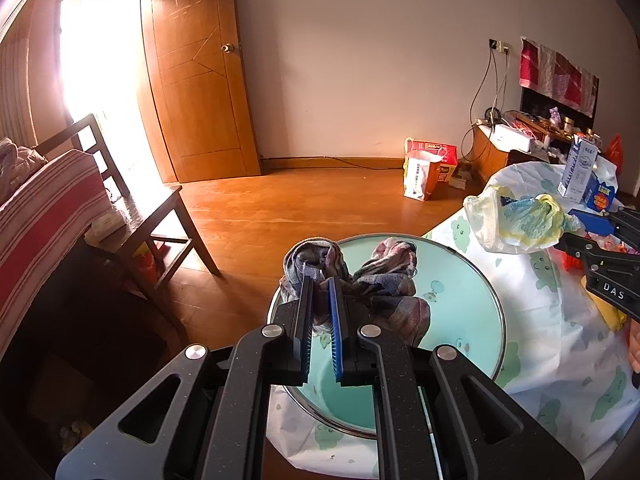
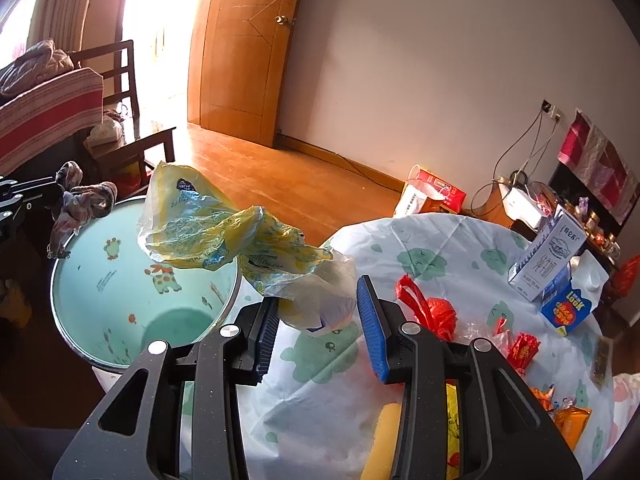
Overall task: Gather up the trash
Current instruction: 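Carry both items over the teal bin and open both tools to drop them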
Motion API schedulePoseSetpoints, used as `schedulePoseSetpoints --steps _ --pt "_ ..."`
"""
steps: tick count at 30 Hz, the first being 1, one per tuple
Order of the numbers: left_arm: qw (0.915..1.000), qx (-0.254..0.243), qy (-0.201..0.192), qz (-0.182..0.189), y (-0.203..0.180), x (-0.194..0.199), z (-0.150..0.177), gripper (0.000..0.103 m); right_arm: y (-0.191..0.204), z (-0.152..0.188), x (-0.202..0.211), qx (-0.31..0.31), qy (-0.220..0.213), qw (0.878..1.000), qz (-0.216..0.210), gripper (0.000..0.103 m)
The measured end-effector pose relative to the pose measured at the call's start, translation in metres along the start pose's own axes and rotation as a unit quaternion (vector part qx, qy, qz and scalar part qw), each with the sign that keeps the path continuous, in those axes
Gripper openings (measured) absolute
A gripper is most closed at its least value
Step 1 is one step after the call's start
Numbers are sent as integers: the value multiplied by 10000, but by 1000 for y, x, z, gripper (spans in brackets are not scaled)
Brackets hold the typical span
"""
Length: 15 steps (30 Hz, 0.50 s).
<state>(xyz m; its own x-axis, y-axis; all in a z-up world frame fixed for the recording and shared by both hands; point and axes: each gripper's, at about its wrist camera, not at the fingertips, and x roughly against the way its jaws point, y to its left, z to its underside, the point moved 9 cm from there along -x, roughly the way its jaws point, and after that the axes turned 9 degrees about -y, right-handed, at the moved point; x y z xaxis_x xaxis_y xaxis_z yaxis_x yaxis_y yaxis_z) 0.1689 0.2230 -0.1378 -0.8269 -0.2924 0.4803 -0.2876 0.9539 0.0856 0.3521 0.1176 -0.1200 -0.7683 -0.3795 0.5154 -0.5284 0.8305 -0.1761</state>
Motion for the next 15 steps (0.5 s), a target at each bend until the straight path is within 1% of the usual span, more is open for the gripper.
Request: schedulePoseSetpoints --steps 15 --pt "9999 -36 144 -7 -3 -7 3 8 15 -2 -17 206 139 9997 -81 39"
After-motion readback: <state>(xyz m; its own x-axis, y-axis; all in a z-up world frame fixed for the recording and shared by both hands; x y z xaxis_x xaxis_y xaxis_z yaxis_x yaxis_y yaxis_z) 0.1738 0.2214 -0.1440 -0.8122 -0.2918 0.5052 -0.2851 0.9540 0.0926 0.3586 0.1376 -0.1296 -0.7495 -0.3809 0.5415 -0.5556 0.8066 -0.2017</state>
